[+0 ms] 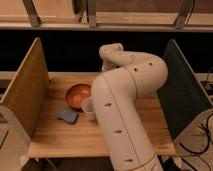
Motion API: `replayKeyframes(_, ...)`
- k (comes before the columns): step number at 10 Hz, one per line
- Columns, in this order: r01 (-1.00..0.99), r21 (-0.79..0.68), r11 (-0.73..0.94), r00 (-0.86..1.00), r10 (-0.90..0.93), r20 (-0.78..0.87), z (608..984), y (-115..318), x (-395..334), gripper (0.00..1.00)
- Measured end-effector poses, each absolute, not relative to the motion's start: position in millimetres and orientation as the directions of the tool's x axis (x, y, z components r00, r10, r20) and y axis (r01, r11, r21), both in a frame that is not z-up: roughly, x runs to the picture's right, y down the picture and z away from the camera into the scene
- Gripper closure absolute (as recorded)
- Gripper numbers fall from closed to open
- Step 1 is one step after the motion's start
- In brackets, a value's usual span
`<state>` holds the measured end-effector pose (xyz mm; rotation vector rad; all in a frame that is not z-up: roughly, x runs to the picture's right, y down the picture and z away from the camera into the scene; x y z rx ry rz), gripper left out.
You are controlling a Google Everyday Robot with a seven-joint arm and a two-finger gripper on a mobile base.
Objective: Place the pepper in the ceramic bowl
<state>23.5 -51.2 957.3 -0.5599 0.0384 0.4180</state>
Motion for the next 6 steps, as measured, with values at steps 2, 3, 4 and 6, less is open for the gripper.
replayKeyframes(2, -0.393, -0.508, 0.767, 0.916, 0.374, -0.145, 957, -52, 21, 0.20)
replayKeyframes(3, -0.394, -0.509, 0.765, 0.915, 0.376, -0.144, 959, -52, 20, 0.20)
replayKeyframes(4, -0.395, -0.515, 0.761, 0.915, 0.379, -0.141, 963, -50, 18, 0.20)
replayKeyframes(6, -0.382, -0.548, 0.744, 0.918, 0.376, -0.129, 977, -39, 5, 0.20)
